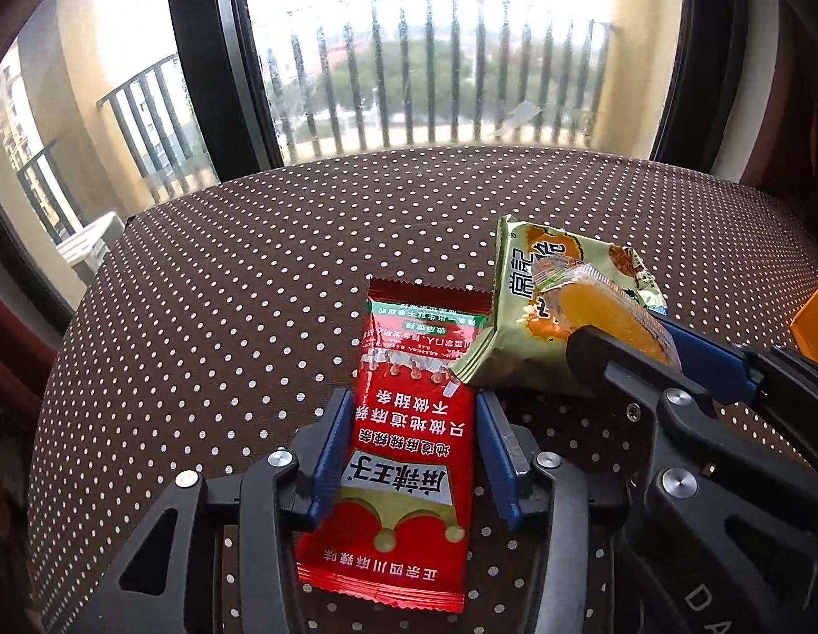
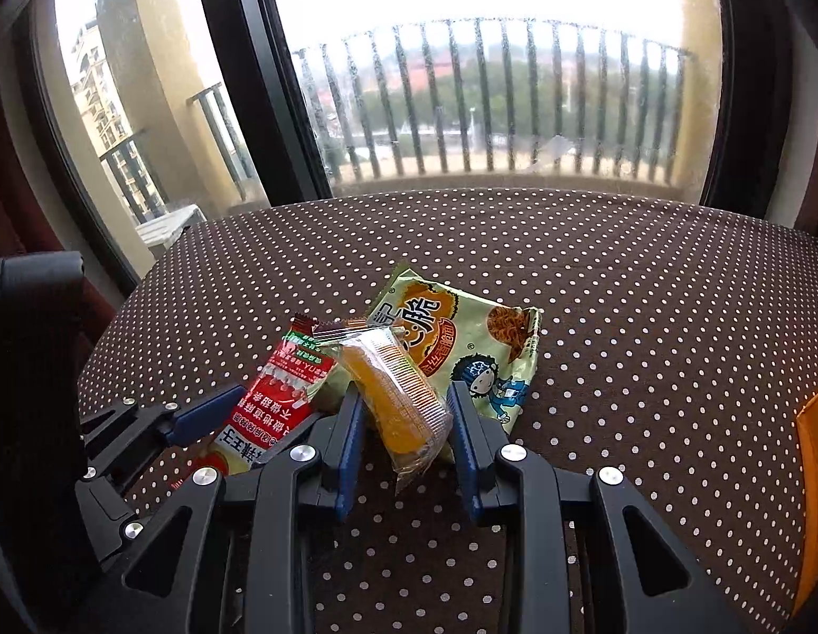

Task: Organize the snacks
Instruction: 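Lift both held packets and carry them toward the orange box, then lower the red strip packet into the box with the left tool while the right tool lowers the yellow cake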

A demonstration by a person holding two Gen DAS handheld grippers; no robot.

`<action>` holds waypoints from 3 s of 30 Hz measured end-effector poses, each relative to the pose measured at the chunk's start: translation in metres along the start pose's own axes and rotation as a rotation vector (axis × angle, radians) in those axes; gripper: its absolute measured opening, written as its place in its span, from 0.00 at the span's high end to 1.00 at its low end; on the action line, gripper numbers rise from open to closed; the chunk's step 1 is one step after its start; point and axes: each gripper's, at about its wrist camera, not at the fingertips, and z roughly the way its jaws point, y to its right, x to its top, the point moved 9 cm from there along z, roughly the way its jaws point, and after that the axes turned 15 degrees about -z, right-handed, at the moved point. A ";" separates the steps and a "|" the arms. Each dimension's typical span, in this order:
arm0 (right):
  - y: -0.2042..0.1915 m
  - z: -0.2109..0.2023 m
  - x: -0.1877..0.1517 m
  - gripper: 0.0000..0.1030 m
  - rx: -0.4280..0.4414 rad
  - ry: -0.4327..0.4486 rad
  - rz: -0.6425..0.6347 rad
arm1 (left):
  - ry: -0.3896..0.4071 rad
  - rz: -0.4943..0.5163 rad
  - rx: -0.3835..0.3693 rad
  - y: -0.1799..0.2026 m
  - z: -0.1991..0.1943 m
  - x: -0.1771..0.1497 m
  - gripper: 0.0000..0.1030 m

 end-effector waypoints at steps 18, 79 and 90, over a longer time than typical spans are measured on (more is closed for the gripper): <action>-0.006 -0.043 -0.039 0.67 0.028 -0.007 -0.039 | 0.033 -0.127 0.079 0.007 -0.055 -0.058 0.64; 0.113 -0.266 -0.032 0.67 -0.090 0.321 0.037 | 0.355 0.024 -0.209 0.198 -0.247 -0.059 0.64; 0.175 -0.286 -0.054 0.67 -0.176 0.339 0.119 | 0.321 0.096 -0.293 0.256 -0.232 -0.058 0.64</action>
